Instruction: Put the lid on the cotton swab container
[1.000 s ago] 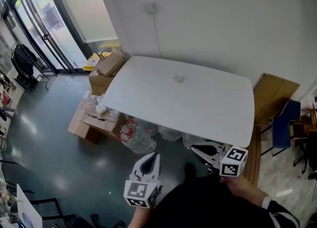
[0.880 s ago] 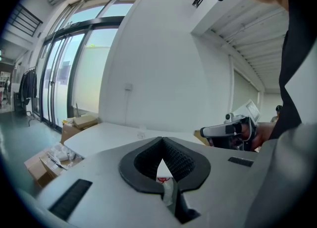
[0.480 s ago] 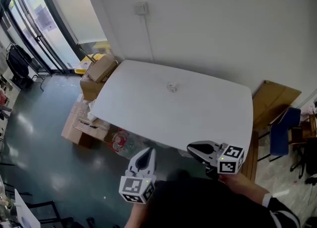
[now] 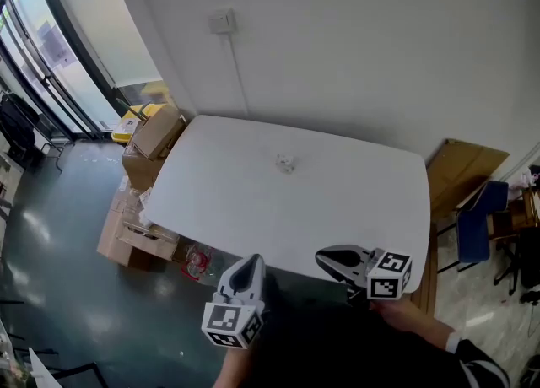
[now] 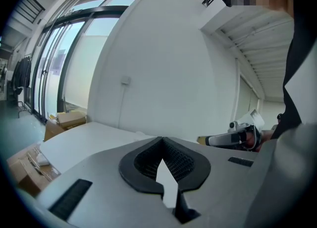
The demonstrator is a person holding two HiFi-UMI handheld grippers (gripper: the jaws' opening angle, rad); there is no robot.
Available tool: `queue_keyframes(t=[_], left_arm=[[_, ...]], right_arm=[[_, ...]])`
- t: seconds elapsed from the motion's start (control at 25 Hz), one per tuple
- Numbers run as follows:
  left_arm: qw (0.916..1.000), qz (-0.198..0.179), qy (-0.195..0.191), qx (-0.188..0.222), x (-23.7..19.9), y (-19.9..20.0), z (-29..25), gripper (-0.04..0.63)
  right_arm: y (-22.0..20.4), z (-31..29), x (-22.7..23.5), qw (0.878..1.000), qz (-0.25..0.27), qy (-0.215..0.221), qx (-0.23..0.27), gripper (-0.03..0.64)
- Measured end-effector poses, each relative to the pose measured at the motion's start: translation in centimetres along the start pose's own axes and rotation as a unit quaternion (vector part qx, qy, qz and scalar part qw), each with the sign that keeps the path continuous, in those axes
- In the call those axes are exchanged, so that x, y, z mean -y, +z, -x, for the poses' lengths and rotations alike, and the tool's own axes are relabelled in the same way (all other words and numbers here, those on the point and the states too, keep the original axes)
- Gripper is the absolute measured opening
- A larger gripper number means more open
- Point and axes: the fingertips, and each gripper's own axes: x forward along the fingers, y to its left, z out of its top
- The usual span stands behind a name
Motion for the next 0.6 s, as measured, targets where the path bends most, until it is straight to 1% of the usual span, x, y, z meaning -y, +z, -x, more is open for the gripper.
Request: queue_keyframes(t=[0.16, 0.28, 0.4, 0.6], left_arm=[[0.9998, 0.0, -0.021, -0.004, -3.2, 0.7, -2.4, 0.011], [0.9991, -0.01, -0.041, -0.008, -5.8, 2.4, -4.1, 0.011], [0.9978, -0.027, -0.06, -0.013, -8.9, 3.9, -5.6, 0.011], [0.9948, -0.034, -0.091, -0.03, -13.9, 4.7, -7.0, 0.011]], right_arm=[[1.7, -2.8, 2.3, 1.0, 0.002, -0.023, 0.01, 0.017], [3.9, -5.8, 3.8, 0.999, -0.005, -0.036, 0.029, 0.017], [5.5, -9.8, 4.6, 0.999, -0.005, -0.038, 0.036, 0.017], [7.2, -15.5, 5.4, 0.997, -0.009, -0.056, 0.053, 0.017]])
